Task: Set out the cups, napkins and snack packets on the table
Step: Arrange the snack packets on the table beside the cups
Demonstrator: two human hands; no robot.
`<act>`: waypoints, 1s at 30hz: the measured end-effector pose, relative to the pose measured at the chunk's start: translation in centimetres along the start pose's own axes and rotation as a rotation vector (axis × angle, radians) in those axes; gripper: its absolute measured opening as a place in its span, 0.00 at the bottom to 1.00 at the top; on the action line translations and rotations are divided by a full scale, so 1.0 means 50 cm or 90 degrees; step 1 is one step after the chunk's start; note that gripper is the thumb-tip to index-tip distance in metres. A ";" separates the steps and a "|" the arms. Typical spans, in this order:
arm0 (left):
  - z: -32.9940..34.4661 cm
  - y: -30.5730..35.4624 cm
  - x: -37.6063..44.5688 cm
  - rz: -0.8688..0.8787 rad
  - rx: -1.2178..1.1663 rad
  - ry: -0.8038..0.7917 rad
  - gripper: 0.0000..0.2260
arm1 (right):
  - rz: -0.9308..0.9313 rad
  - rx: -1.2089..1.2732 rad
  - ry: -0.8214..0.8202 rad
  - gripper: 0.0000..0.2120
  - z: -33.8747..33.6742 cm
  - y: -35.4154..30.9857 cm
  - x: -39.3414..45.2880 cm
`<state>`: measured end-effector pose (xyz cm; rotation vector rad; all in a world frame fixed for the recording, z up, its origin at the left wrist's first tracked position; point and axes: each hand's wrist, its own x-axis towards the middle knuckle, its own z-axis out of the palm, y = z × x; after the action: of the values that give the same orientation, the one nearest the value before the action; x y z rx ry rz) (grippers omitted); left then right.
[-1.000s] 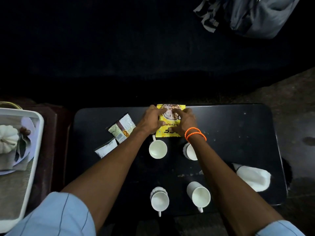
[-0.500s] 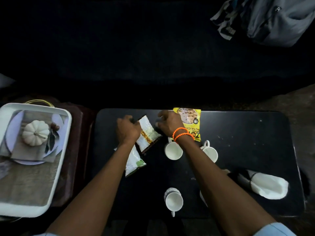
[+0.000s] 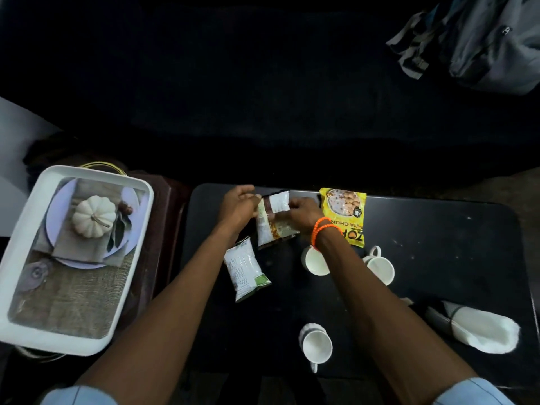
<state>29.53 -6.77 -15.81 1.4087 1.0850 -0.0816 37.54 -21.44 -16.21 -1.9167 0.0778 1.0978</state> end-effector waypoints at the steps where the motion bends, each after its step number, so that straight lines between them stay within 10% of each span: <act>1: 0.008 0.018 -0.003 0.010 -0.025 0.006 0.17 | -0.027 0.036 0.006 0.19 -0.020 -0.012 -0.010; 6: 0.095 0.105 -0.040 -0.164 -0.098 -0.154 0.22 | -0.236 0.033 0.056 0.18 -0.163 -0.044 -0.061; 9: 0.186 0.132 -0.071 -0.172 -0.186 -0.312 0.09 | -0.308 -0.095 0.084 0.16 -0.259 -0.026 -0.087; 12: 0.283 0.141 -0.091 -0.119 -0.219 -0.289 0.12 | -0.274 -0.120 0.188 0.14 -0.349 0.019 -0.108; 15: 0.367 0.135 -0.112 -0.061 -0.200 -0.276 0.17 | -0.089 0.183 0.264 0.08 -0.417 0.057 -0.123; 19: 0.442 0.102 -0.140 0.052 -0.022 -0.349 0.17 | 0.016 0.384 0.125 0.22 -0.465 0.105 -0.115; 30: 0.519 0.054 -0.091 0.304 0.475 -0.253 0.19 | -0.002 -0.087 0.294 0.41 -0.509 0.249 -0.081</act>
<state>43.06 -29.54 -16.22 2.1700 0.3609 -0.4346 46.32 -48.69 -16.47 -2.2620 0.2601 0.6517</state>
